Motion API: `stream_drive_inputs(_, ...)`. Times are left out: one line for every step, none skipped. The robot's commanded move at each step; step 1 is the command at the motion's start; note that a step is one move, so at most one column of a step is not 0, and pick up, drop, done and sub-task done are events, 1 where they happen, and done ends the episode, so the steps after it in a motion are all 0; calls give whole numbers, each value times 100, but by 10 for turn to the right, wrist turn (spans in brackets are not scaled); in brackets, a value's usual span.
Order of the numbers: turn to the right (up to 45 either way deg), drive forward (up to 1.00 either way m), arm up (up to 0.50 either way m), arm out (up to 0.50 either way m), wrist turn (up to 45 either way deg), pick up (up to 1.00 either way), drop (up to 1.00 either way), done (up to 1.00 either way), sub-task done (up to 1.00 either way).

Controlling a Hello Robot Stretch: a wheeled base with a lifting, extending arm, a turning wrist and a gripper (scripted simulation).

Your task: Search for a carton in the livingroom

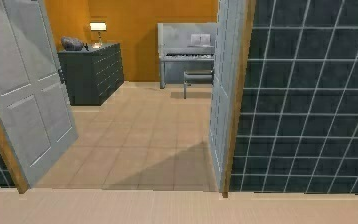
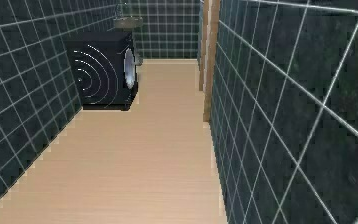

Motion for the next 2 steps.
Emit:
stream_drive_inputs(0, 15, 0, 0, 0, 0, 0, 0, 0)
stream_drive_inputs(450, 0, 0, 0, 0, 0, 0, 0, 0)
